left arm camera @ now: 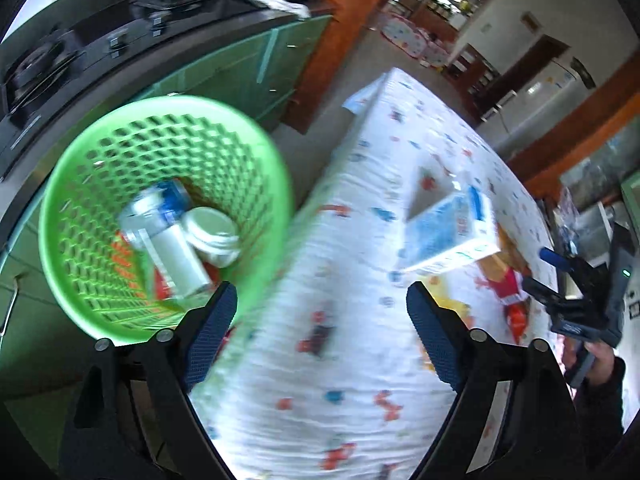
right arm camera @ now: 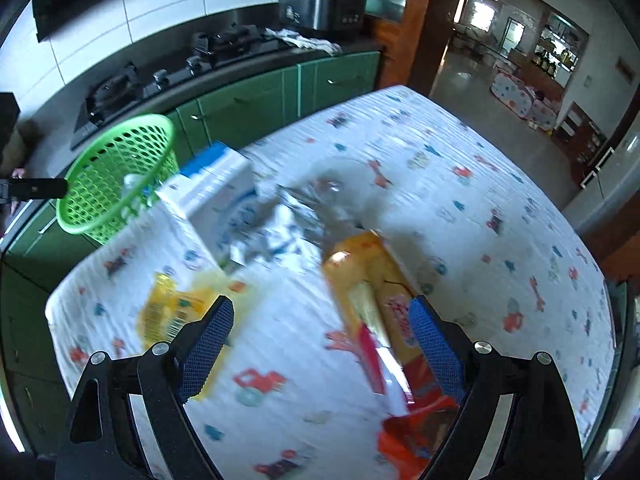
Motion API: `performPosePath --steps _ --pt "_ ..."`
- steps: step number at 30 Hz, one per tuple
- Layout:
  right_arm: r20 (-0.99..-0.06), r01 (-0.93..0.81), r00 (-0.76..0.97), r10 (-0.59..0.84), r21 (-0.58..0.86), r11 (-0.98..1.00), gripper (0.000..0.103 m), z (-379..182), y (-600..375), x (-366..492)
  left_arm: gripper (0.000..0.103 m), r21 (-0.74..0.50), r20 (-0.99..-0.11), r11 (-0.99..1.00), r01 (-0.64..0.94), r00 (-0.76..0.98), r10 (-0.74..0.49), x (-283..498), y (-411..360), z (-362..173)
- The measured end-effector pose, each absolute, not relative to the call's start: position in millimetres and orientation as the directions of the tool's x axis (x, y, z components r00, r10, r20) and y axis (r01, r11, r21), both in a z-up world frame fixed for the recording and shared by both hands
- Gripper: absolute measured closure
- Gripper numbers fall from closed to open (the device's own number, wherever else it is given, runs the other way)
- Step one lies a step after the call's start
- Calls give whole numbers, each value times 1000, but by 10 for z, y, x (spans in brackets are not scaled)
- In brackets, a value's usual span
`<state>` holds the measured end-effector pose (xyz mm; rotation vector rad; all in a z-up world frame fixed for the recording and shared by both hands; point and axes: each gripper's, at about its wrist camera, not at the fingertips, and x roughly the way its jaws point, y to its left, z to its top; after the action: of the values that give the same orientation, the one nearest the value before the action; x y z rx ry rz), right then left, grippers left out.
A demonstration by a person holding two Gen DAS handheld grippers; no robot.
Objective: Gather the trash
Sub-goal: 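Grasp the white milk carton with the left tool while the right tool grasps the yellow drink bottle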
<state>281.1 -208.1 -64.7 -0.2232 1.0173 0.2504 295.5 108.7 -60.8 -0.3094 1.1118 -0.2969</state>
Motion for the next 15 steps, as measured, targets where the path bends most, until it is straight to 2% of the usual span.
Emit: performPosePath --steps 7,15 --pt "-895 -329 441 70 -88 940 17 -899 -2323 2991 17 -397 -809 898 191 389 -441 3120 403 -396" --pt "-920 -327 383 86 -48 944 17 -1080 -2435 3199 17 -341 -836 896 283 344 -427 3413 -242 -326"
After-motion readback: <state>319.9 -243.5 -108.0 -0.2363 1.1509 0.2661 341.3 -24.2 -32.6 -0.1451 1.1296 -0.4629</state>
